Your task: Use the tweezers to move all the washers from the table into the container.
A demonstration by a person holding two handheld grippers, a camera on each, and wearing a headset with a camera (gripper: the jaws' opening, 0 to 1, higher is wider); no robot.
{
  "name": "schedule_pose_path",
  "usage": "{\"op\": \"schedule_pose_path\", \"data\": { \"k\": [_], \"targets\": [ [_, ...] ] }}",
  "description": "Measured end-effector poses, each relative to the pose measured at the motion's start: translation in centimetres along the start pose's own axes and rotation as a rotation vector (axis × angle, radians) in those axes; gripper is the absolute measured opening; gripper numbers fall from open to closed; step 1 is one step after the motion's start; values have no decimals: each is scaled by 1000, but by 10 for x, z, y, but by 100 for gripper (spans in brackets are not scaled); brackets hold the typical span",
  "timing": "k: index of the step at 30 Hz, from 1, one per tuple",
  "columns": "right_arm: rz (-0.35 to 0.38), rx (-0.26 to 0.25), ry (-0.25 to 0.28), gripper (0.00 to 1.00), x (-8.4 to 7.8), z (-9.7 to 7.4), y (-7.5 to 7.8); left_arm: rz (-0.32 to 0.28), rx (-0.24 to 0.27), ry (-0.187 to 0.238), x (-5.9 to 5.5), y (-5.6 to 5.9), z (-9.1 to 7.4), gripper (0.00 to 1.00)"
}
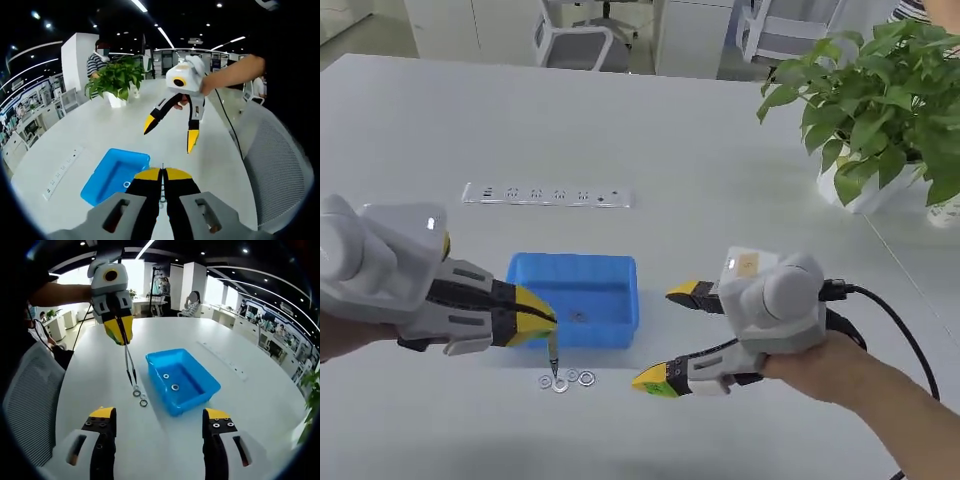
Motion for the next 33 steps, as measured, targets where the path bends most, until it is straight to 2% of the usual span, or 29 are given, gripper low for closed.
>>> {"op": "schedule_pose_path", "data": {
  "k": [8, 20, 33],
  "targets": [
    [13, -3, -4, 71, -5, -2, -5, -9, -9, 1, -7, -1, 5, 5],
    [28, -7, 3, 71, -9, -1, -3, -19, -33, 0, -15, -3, 14, 5],
    [32, 2, -1, 71, -12, 3, -4, -33, -26, 11, -21, -6, 15, 5]
  ]
}}
Point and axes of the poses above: the centre of the closed fingertips' face, and the gripper's own axes: z roughly forward along the fingers, y roughly to its right, x roughly out of its top, the point moved 8 cm from there along -z, roughly backward along the fingers
